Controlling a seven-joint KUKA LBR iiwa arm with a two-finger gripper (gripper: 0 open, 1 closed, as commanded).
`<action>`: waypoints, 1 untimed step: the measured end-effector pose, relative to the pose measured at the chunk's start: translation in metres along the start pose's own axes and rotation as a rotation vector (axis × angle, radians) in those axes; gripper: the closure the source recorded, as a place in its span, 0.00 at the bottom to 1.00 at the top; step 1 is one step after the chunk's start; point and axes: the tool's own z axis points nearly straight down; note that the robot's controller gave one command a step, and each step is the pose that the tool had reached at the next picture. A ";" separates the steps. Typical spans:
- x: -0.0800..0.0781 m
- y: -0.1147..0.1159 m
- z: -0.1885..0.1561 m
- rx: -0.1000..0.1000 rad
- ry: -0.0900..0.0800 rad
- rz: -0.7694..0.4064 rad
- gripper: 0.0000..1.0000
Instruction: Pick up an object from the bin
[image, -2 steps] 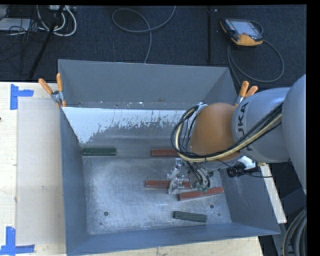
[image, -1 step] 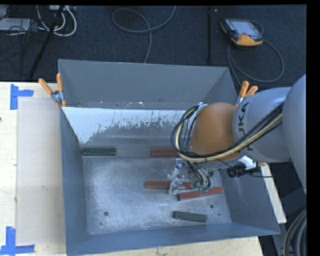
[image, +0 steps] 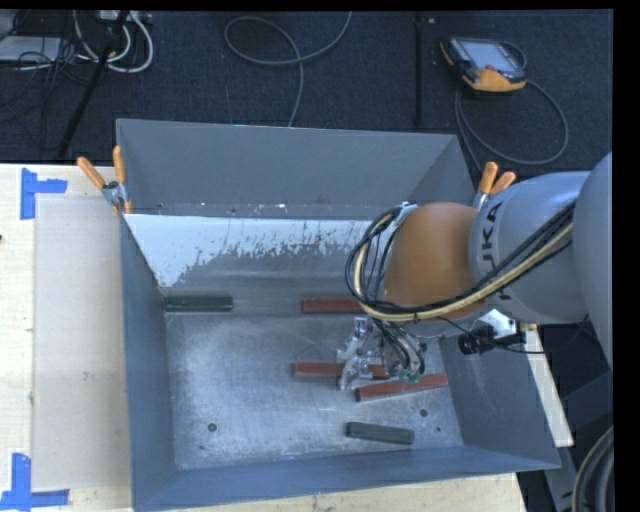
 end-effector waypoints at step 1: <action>0.000 0.000 -0.022 0.000 0.001 0.001 1.00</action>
Offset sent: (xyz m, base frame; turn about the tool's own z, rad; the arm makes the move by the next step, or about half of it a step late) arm 0.0001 -0.0001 0.0223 0.0000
